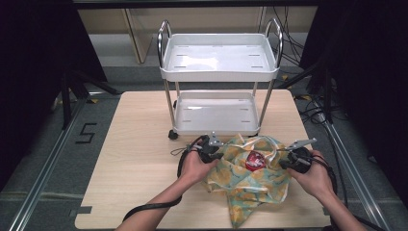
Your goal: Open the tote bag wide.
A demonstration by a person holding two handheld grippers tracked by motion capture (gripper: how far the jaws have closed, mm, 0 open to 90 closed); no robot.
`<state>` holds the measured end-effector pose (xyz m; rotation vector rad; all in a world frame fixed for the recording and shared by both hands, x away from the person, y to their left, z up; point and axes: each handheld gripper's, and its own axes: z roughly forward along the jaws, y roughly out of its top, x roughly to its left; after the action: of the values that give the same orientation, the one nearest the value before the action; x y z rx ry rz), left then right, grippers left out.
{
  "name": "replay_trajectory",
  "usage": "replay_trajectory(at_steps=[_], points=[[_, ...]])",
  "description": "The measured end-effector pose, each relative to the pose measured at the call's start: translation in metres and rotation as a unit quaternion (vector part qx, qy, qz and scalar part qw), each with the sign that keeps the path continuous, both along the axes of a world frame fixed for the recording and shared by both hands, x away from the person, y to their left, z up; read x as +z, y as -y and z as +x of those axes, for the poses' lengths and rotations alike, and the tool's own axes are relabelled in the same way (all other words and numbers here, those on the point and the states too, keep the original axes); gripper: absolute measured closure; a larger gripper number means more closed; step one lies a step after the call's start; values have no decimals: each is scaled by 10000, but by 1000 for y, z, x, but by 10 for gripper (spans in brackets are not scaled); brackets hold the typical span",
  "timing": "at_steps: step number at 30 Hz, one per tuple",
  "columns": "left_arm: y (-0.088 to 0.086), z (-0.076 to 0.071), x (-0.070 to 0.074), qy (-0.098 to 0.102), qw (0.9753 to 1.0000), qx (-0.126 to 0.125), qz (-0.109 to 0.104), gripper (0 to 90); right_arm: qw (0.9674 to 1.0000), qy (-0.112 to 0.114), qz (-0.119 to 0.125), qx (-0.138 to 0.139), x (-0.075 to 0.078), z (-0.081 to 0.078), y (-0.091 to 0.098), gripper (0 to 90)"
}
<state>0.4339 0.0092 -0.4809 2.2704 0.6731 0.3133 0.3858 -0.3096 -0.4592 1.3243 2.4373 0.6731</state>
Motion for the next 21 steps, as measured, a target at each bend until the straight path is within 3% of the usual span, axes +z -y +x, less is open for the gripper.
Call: replay_trajectory(at_steps=[1, 3, 4, 5, 6, 7, 8, 10, 13, 14, 15, 16, 19, 20, 21], points=[[0, 0, 0, -3, 10000, 9, -8, 896, 9999, 37, 18, 94, 5, -3, -1, 854], [-1, 0, 0, -10, 10000, 29, -7, 896, 9988, 403, 250, 90, 12, -8, -6, 839], [-1, 0, 0, 1, 10000, 28, 9, 895, 9988, 321, 372, 19, 18, -12, -8, 829], [-3, 1, 0, 48, 10000, 6, 80, 895, 9980, 525, 292, 218, 25, -13, -8, 823], [-3, -1, 2, 24, 10000, 38, 8, 895, 9970, 646, 272, 334, 28, -14, -8, 822], [-3, -1, 2, 2, 10000, 24, -31, 893, 9966, 606, 492, 263, 33, -20, -14, 827], [-4, -2, 3, 38, 10000, 34, -71, 891, 9952, 760, 440, 436, 35, -19, -13, 839], [-6, -2, 5, 102, 9999, 25, -17, 879, 9944, 713, 603, 491, 36, -22, -19, 876], [-11, -4, 10, 88, 9997, 158, -149, 803, 9954, 340, 711, 540, 27, -20, -25, 900], [-13, -4, 12, 79, 9995, 205, -245, 778, 9955, 328, 629, 629, 25, -18, -24, 900], [-15, -4, 13, 91, 9993, 226, -280, 732, 9962, 157, 706, 490, 20, -20, -28, 900], [-17, -5, 15, 83, 9991, 238, -336, 692, 9959, 228, 656, 576, 16, -19, -28, 900], [-22, -8, 21, 36, 9984, 242, -507, 553, 9962, 21, 653, 579, 11, -20, -29, 900], [-23, -10, 23, 27, 9981, 228, -564, 523, 9962, 60, 619, 606, 8, -21, -30, 900], [-25, -13, 25, 1, 9977, 237, -630, 506, 9959, 12, 760, 491, 8, -22, -31, 900]])
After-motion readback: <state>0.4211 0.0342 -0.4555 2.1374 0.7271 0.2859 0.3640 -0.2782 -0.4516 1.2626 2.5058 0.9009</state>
